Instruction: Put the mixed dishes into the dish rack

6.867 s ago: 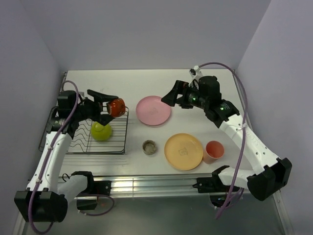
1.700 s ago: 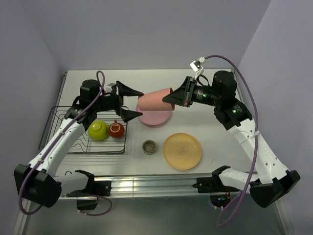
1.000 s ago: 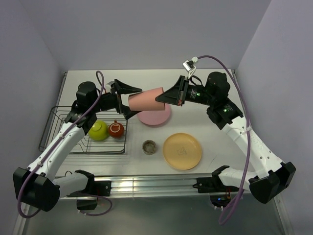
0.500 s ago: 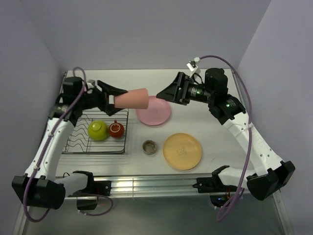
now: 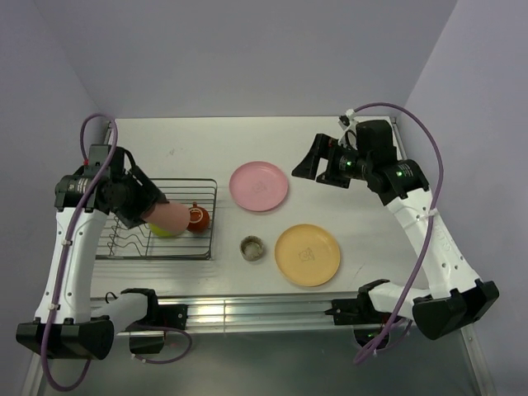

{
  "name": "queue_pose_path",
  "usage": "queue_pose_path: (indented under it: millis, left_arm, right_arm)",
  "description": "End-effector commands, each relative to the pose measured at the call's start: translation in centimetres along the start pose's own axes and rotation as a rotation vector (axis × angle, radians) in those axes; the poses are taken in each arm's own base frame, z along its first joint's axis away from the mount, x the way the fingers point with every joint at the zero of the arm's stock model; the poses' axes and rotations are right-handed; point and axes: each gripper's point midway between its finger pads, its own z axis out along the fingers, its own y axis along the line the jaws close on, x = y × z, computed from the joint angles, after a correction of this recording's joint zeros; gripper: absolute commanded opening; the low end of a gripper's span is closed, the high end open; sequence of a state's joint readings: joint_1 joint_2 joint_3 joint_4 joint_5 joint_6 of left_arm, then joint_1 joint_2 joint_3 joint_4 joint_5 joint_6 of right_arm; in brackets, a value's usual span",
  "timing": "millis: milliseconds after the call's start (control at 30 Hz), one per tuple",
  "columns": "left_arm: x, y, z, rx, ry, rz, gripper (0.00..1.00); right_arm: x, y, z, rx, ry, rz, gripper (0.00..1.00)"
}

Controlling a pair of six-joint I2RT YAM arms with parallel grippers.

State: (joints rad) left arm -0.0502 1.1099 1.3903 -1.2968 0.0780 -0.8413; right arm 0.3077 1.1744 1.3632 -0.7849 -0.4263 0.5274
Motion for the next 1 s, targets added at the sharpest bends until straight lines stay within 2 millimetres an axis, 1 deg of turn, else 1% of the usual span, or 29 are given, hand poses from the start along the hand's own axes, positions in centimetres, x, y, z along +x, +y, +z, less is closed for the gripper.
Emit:
queue_pose_path:
  millis: [0,100,133,167,200,233,300,333,367,433,467,500,533,567,600,633,667,700,733,800,833,867,900,967]
  left_arm:
    - [0.6,4.5,0.0,-0.161,-0.039,0.083,0.00]
    - [0.6,6.1,0.7,-0.229,-0.048,0.103,0.00]
    - [0.9,6.6,1.2,-0.254,-0.036,0.109,0.00]
    - [0.7,7.1,1.4,-0.280,-0.044,0.116,0.00]
    - [0.6,7.3,1.6,-0.296,-0.049,0.119,0.00]
    - [0.4,7.5,1.8,-0.314,-0.049,0.125,0.00]
    - [-0.1,7.6,2.1,-0.330,-0.064,0.135,0.00]
    - [-0.3,7.6,2.5,-0.337,-0.063,0.139,0.00]
    - [-0.4,7.7,2.8,-0.344,-0.060,0.143,0.00]
    - [-0.3,7.8,3.6,-0.353,-0.042,0.154,0.00]
    - [0.0,8.0,4.3,-0.358,-0.029,0.160,0.00]
    - [0.2,8.1,4.7,-0.360,-0.018,0.160,0.00]
    - [0.8,8.4,5.4,-0.367,0.011,0.162,0.00]
    - [0.8,8.2,5.8,-0.359,0.011,0.162,0.00]
    - [1.0,8.2,6.1,-0.355,0.017,0.166,0.00]
    - [1.6,8.6,6.8,-0.360,0.045,0.165,0.01]
    - [1.7,8.5,7.1,-0.357,0.048,0.161,0.02]
    - [1.9,8.7,7.4,-0.364,0.055,0.160,0.04]
    - [2.1,9.1,7.8,-0.384,0.065,0.164,0.11]
    - [2.1,9.3,8.2,-0.389,0.064,0.161,0.18]
    - [2.3,9.5,8.4,-0.395,0.071,0.162,0.25]
    - [2.3,9.6,8.5,-0.399,0.072,0.161,0.29]
    - [2.3,9.6,8.7,-0.397,0.071,0.159,0.31]
    - [2.6,9.8,8.9,-0.404,0.079,0.158,0.38]
  right_arm:
    - [0.8,-0.6,0.1,0.023,0.055,-0.037,1.00]
    - [2.6,-0.8,1.3,0.008,0.134,-0.087,0.98]
    - [3.9,-0.3,1.6,0.014,0.177,-0.123,0.98]
    - [4.1,-0.7,2.0,0.069,0.176,-0.159,0.98]
    - [4.4,-0.4,2.4,0.086,0.189,-0.199,0.98]
    - [5.8,0.4,2.8,0.085,0.224,-0.238,0.98]
    - [6.9,0.7,3.5,0.085,0.254,-0.236,0.98]
    - [7.1,1.2,3.9,0.058,0.252,-0.236,0.98]
    - [7.4,1.3,4.1,0.047,0.256,-0.225,0.98]
    - [8.4,1.3,4.8,0.030,0.285,-0.209,0.98]
    - [8.9,1.5,5.0,0.021,0.299,-0.213,0.98]
    - [9.5,1.1,5.5,0.033,0.320,-0.214,0.98]
    - [9.8,1.1,5.9,0.032,0.324,-0.220,0.98]
    - [10.4,1.3,6.1,0.027,0.338,-0.231,0.98]
    - [10.9,1.0,6.7,0.035,0.354,-0.233,0.98]
    - [11.4,0.8,7.0,0.040,0.367,-0.237,0.98]
    - [12.2,0.5,7.5,0.050,0.395,-0.243,0.97]
    - [12.6,0.5,7.9,0.051,0.404,-0.252,0.97]
    - [12.9,0.4,8.2,0.055,0.412,-0.260,0.97]
    - [13.8,0.5,9.0,0.050,0.429,-0.276,0.97]
    - [14.1,0.7,9.3,0.043,0.438,-0.278,0.97]
    - [14.7,0.5,9.8,0.051,0.458,-0.278,0.97]
    - [15.1,0.8,10.1,0.045,0.467,-0.290,0.97]
    - [15.6,0.7,10.9,0.053,0.484,-0.304,0.97]
